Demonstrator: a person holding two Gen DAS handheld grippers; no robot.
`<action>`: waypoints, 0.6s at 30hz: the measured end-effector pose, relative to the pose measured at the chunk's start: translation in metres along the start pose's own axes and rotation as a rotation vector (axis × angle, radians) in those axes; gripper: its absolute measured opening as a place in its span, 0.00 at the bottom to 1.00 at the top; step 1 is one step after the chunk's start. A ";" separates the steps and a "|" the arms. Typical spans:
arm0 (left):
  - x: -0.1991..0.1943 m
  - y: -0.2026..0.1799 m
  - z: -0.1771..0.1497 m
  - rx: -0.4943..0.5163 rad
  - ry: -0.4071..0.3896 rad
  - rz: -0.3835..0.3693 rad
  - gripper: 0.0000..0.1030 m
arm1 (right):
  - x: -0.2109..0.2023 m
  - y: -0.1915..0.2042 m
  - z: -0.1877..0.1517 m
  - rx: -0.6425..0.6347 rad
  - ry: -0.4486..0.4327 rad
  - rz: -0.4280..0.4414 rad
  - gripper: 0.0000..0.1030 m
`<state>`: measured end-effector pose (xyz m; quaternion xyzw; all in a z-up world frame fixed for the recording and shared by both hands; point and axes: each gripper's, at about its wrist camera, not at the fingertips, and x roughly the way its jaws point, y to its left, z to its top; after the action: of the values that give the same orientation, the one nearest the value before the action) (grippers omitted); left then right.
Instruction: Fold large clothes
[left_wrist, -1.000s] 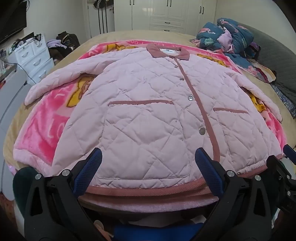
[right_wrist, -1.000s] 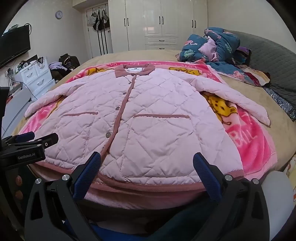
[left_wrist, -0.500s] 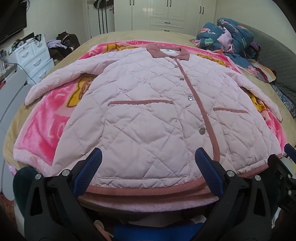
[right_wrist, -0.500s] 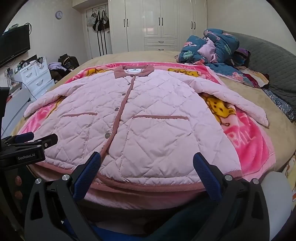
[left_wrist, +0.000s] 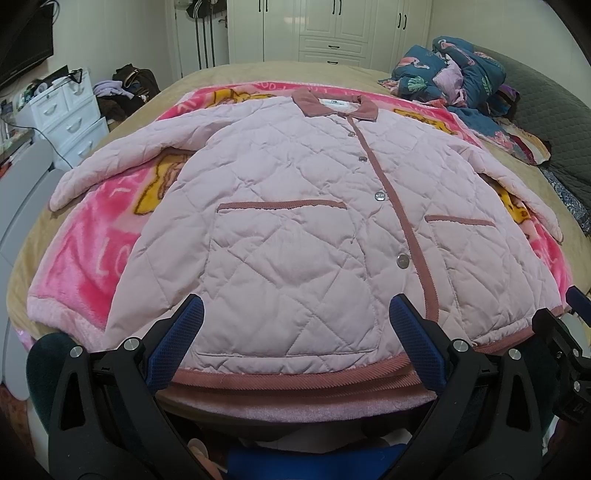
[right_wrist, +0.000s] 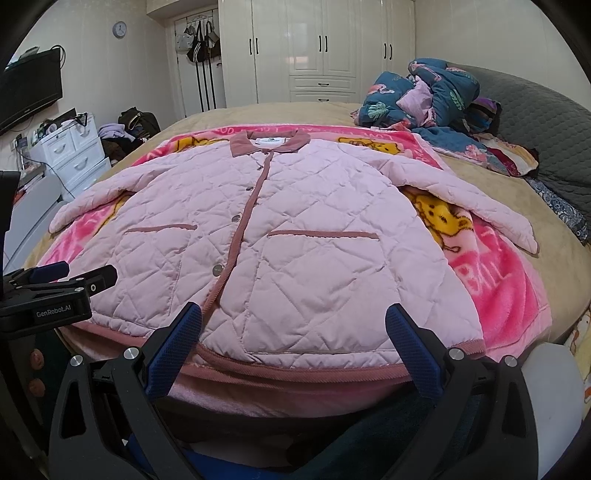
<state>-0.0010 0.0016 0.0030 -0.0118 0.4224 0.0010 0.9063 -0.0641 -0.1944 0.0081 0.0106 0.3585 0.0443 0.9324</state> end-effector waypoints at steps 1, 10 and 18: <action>0.000 0.000 0.000 0.001 0.000 0.001 0.91 | 0.000 0.000 0.000 -0.002 0.000 -0.003 0.96; 0.000 0.000 0.001 0.001 -0.001 0.003 0.91 | 0.002 0.002 -0.001 -0.002 0.001 0.002 0.96; 0.000 0.001 0.000 0.000 -0.003 0.002 0.91 | 0.003 0.002 -0.001 -0.001 -0.001 0.002 0.96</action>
<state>-0.0006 0.0028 0.0031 -0.0112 0.4212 0.0018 0.9069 -0.0628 -0.1926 0.0049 0.0105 0.3579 0.0453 0.9326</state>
